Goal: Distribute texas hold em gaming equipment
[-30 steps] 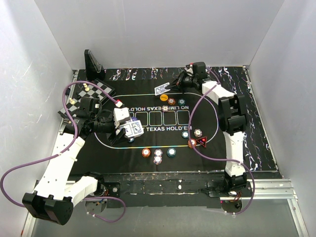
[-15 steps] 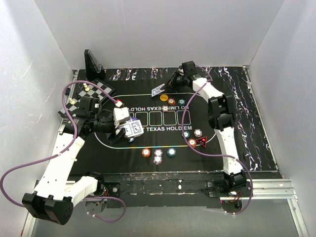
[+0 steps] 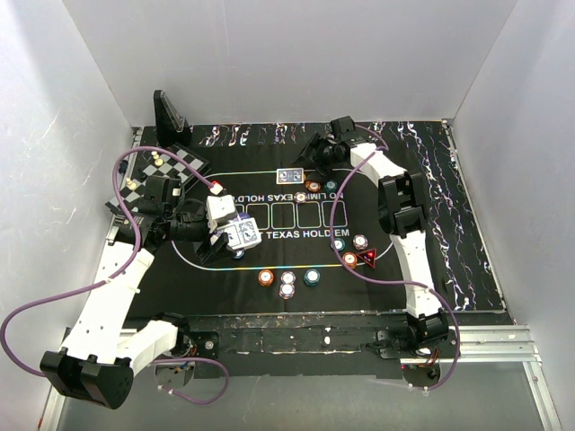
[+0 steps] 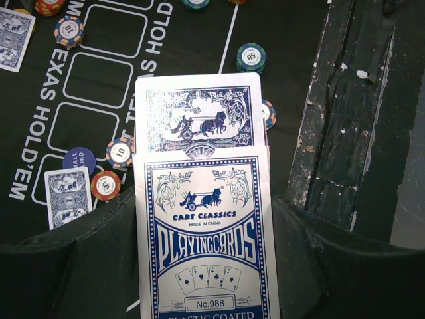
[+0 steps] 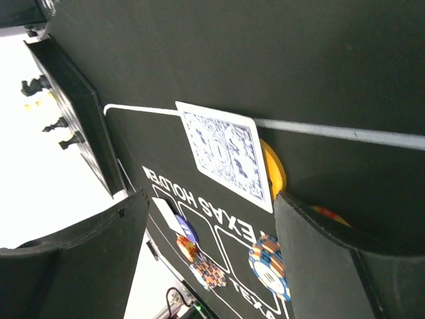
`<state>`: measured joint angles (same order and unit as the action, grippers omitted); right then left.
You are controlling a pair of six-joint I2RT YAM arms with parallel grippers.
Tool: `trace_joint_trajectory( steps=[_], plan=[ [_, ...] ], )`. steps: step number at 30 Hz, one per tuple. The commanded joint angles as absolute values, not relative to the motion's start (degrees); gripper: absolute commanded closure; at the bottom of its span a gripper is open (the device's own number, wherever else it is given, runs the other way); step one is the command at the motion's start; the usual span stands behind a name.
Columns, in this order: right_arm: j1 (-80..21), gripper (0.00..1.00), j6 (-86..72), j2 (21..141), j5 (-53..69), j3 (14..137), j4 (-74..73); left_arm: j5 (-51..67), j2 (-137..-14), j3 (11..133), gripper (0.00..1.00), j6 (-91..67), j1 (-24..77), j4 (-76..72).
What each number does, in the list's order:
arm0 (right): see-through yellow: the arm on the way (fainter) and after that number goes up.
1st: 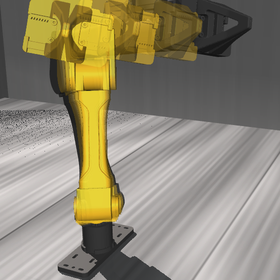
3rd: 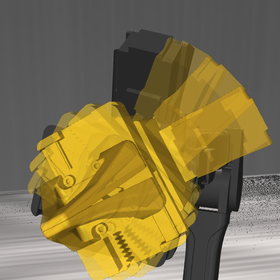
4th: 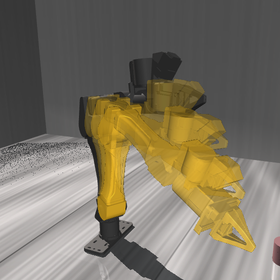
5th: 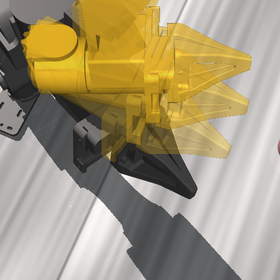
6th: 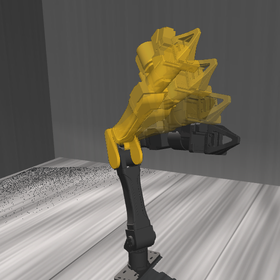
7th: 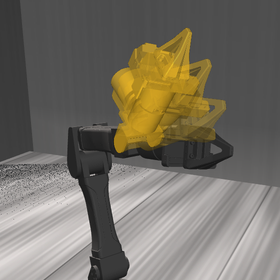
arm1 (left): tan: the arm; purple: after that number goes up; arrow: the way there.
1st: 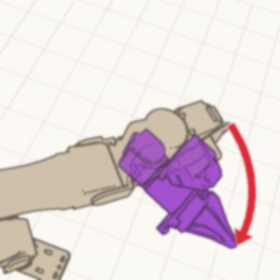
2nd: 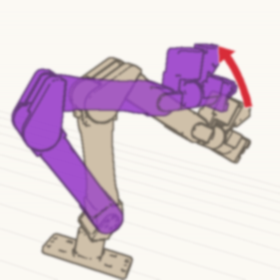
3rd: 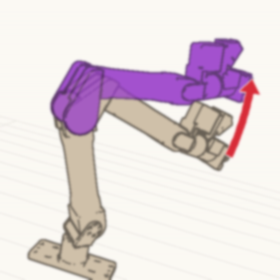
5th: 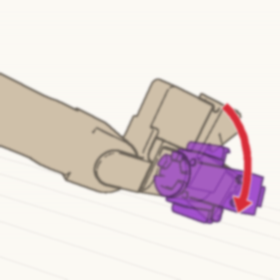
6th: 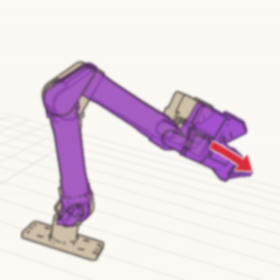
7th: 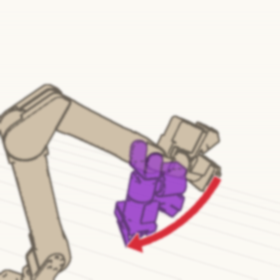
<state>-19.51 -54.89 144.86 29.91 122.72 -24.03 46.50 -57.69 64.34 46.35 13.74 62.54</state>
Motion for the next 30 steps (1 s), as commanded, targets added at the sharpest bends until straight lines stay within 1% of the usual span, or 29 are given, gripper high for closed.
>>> trace_joint_trajectory(
  steps=[1,6,11,13,15,18,20,24,27,30],
  plan=[
    [-18.9,0.16,-52.12,135.46,26.89,119.81,-27.07,47.37,-56.78,65.92,0.83,46.05,13.8,62.23],
    [-18.72,0.13,-51.06,124.91,27.86,112.07,-22.33,46.85,-56.43,65.66,0.83,46.67,13.8,62.75],
    [-19.68,0.12,-50.63,116.65,32.51,111.53,-21.27,46.41,-55.72,65.74,0.83,46.67,13.8,63.63],
    [-21.0,0.12,-49.49,112.61,34.44,109.09,-21.27,46.58,-55.46,65.83,0.83,46.14,13.8,63.81],
    [-23.54,0.11,-48.09,107.6,35.68,104.09,-21.01,46.58,-55.37,65.57,0.83,45.88,13.8,63.63],
    [-28.73,0.11,-46.32,98.82,37.17,93.12,-19.96,46.58,-55.46,65.39,0.83,45.53,13.89,63.02],
    [-32.06,0.1,-47.63,92.23,37.44,84.77,-16.45,47.11,-55.46,65.48,0.83,45.18,13.71,62.58],
    [-36.37,0.1,-52.9,85.18,40.96,73.42,-8.11,47.9,-56.07,65.92,0.83,44.47,13.8,62.14],
    [-39.8,0.09,-54.4,81.66,40.08,69.0,-3.7,48.16,-56.6,66.18,0.83,44.39,13.8,62.32],
    [-42.44,0.09,-54.58,81.82,38.94,68.47,-3.43,48.16,-56.08,65.83,0.83,43.51,13.8,61.09]
  ],
)
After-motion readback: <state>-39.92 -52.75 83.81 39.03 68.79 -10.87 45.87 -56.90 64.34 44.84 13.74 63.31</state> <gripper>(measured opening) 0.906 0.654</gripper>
